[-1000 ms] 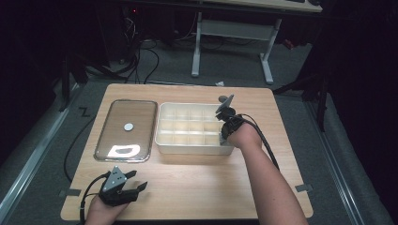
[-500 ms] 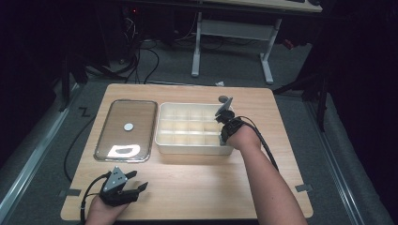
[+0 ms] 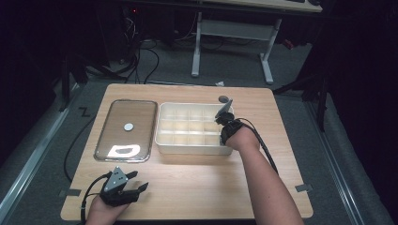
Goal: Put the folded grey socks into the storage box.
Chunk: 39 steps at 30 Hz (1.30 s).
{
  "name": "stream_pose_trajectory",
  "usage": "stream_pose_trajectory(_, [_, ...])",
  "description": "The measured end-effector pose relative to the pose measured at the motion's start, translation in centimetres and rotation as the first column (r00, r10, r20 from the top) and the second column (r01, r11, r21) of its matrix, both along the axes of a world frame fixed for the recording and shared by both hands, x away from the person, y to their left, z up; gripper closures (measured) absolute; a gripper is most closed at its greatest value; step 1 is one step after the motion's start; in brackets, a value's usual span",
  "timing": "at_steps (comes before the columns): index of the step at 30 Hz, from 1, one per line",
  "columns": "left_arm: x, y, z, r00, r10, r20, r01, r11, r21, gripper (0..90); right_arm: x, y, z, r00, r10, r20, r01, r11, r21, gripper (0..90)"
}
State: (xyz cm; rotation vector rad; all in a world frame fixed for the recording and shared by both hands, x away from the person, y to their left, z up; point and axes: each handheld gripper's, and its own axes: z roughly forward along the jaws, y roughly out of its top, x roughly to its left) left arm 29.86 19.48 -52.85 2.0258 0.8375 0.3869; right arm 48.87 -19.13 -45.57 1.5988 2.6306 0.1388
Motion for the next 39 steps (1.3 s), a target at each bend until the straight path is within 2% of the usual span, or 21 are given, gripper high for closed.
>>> stream_pose_trajectory(12, [-0.1, 0.0, 0.0, 1.0, 0.008, 0.0, -0.008, 0.9999, -0.008, 37.8, 0.3, 0.3, -0.4, 0.9994, -0.012, -0.033, 0.012, 1.0, -0.011, 90.0])
stream_pose_trajectory(16, [0.0, 0.1, 0.0, 1.0, 0.008, -0.001, -0.008, 0.9999, -0.006, 37.8, 0.6, 0.5, -0.5, 0.9987, -0.005, -0.052, 0.004, 0.999, -0.032, 90.0])
stream_pose_trajectory(19, [0.0, 0.0, 0.0, 1.0, 0.006, -0.001, -0.006, 1.0, -0.002, 37.8, 0.6, 0.8, -0.6, 0.9988, 0.0, -0.049, -0.003, 0.999, -0.049, 90.0])
stream_pose_trajectory(22, [0.0, -0.1, -0.1, 1.0, 0.002, -0.003, -0.002, 1.0, -0.001, 37.8, 0.6, 0.7, -0.6, 0.9991, 0.01, -0.042, -0.011, 0.999, -0.043, 90.0])
stream_pose_trajectory(23, [0.0, -0.2, -0.1, 1.0, 0.003, -0.001, -0.003, 1.0, -0.001, 37.8, 0.4, 0.7, -0.5, 0.9992, -0.004, -0.041, 0.003, 0.999, -0.04, 90.0])
stream_pose_trajectory(29, [0.0, -0.1, -0.1, 1.0, 0.008, -0.002, -0.008, 1.0, 0.005, 37.8, -0.5, -0.1, 1.0, 0.9999, 0.0, 0.015, 0.0, 1.0, -0.015, 80.5])
stream_pose_trajectory(33, [0.1, 0.0, 0.0, 1.0, 0.009, 0.0, -0.009, 0.9999, 0.01, 37.8, -1.4, -0.7, 2.8, 0.9955, 0.004, 0.094, -0.006, 1.0, 0.017, 77.1])
stream_pose_trajectory(36, [0.2, 0.0, -0.1, 1.0, 0.005, 0.0, -0.005, 1.0, 0.008, 38.4, -2.4, -1.1, 4.3, 0.9863, -0.001, 0.165, -0.011, 0.998, 0.067, 73.3])
stream_pose_trajectory(39, [0.4, 0.1, -0.1, 1.0, 0.008, -0.001, -0.008, 0.9999, 0.008, 38.8, -3.6, -1.7, 5.0, 0.9708, -0.014, 0.239, -0.017, 0.992, 0.126, 68.1])
